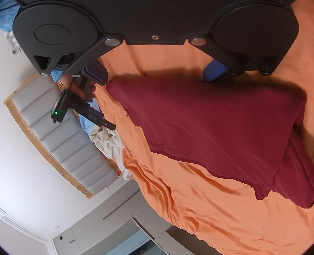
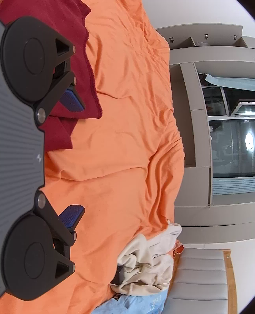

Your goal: Fold small clothes

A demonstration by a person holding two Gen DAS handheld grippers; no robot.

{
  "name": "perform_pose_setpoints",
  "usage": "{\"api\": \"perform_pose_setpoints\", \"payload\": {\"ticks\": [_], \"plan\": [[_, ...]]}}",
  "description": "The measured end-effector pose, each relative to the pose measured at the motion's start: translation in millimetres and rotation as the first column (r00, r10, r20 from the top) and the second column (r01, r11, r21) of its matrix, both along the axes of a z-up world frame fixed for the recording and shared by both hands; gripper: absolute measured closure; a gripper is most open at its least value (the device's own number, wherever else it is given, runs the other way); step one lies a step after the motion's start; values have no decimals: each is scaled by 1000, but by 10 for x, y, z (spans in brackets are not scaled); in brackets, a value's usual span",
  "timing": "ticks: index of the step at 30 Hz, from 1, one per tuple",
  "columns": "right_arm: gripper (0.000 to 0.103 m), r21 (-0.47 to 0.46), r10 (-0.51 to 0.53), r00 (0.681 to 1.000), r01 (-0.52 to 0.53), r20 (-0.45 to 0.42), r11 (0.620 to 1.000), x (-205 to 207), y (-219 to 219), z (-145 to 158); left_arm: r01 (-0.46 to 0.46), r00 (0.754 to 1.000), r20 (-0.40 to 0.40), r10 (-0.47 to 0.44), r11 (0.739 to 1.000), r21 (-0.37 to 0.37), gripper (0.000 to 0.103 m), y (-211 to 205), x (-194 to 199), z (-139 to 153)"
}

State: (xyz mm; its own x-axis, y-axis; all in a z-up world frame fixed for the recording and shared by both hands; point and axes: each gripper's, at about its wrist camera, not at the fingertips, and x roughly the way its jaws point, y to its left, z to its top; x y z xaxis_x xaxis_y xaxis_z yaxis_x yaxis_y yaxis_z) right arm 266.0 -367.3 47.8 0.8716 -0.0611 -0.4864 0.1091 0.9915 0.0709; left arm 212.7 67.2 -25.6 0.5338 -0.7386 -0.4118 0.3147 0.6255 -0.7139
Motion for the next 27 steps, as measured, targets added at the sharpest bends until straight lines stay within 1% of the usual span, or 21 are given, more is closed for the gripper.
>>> {"api": "perform_pose_setpoints", "payload": {"ticks": [6, 9, 11, 14, 16, 18, 21, 24, 25, 27], "plan": [[0, 38, 10, 1000, -9, -28, 999, 21, -9, -52, -62, 997, -35, 61, 998, -17, 1, 10, 62, 32], [0, 36, 19, 999, -18, -35, 999, 22, 19, -65, -90, 995, -41, 89, 996, -17, 1, 15, 84, 39], [0, 31, 27, 999, -25, -41, 999, 27, 36, -76, -104, 994, -24, 105, 994, 16, 1, -5, 89, 61], [0, 30, 36, 998, -34, -53, 999, 23, 74, -121, -132, 991, 17, 131, 987, 93, 1, -42, 74, 102], [0, 31, 54, 996, -52, -73, 998, 26, 134, -180, -150, 988, 34, 147, 982, 116, 1, -33, 70, 130], [0, 11, 77, 993, -76, -88, 997, 26, 216, -230, -180, 983, 36, 177, 977, 117, 1, 9, 76, 139], [0, -53, 106, 991, -111, -86, 992, 10, 375, -250, -229, 973, 41, 225, 968, 104, 1, 104, 82, 151], [0, -107, 133, 989, -140, -68, 984, -30, 508, -219, -290, 957, 56, 285, 950, 117, 1, 184, 82, 173], [0, -116, 145, 987, -152, -65, 982, -48, 555, -209, -300, 954, 52, 296, 946, 118, 1, 211, 84, 170], [0, -103, 173, 983, -178, -61, 979, -84, 628, -188, -315, 949, 37, 313, 942, 119, 1, 248, 99, 155]]}}
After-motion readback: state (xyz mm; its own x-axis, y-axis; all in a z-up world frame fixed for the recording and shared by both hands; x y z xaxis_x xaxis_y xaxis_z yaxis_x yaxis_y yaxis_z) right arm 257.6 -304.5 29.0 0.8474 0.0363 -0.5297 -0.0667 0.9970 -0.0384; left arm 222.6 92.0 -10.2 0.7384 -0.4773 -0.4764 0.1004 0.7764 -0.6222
